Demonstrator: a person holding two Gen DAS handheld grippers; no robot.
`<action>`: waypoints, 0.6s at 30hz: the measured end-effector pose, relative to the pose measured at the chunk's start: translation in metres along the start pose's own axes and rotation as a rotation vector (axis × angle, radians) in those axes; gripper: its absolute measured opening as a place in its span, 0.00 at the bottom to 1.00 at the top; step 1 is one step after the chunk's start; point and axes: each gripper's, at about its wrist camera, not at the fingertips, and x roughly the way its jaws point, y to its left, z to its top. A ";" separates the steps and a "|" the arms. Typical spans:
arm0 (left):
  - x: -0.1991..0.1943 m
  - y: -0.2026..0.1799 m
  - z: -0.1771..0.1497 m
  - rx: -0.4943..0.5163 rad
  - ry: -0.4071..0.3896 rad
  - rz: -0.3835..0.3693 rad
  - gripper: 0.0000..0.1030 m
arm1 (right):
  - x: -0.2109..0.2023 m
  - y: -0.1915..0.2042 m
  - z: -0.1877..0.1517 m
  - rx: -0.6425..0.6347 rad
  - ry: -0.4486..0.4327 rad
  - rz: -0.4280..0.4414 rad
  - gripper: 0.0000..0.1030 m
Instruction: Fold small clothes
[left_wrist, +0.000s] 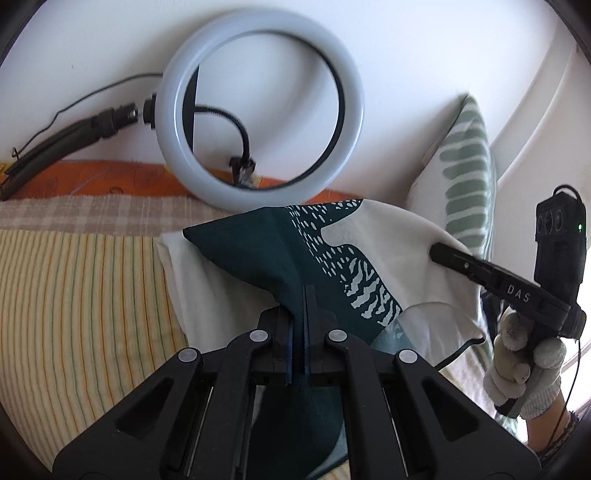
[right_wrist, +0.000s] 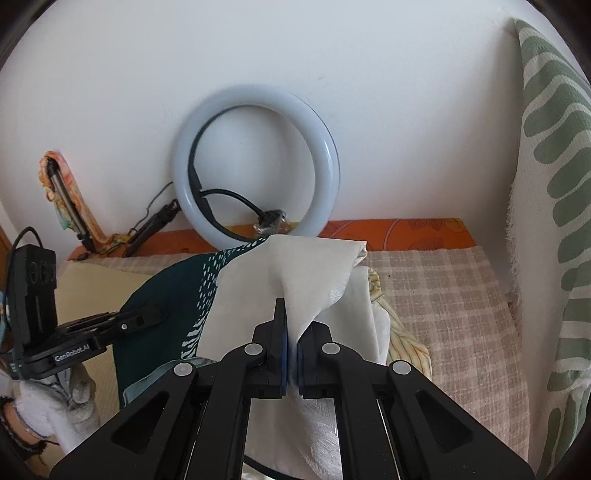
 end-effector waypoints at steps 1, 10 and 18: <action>0.002 0.000 -0.002 0.011 0.001 0.017 0.01 | 0.005 -0.005 -0.003 0.009 0.009 -0.012 0.02; 0.004 -0.002 -0.009 0.070 0.034 0.091 0.08 | 0.023 -0.017 -0.015 0.022 0.099 -0.143 0.09; -0.020 -0.002 -0.016 0.080 0.039 0.124 0.34 | 0.009 -0.026 -0.018 0.075 0.100 -0.230 0.10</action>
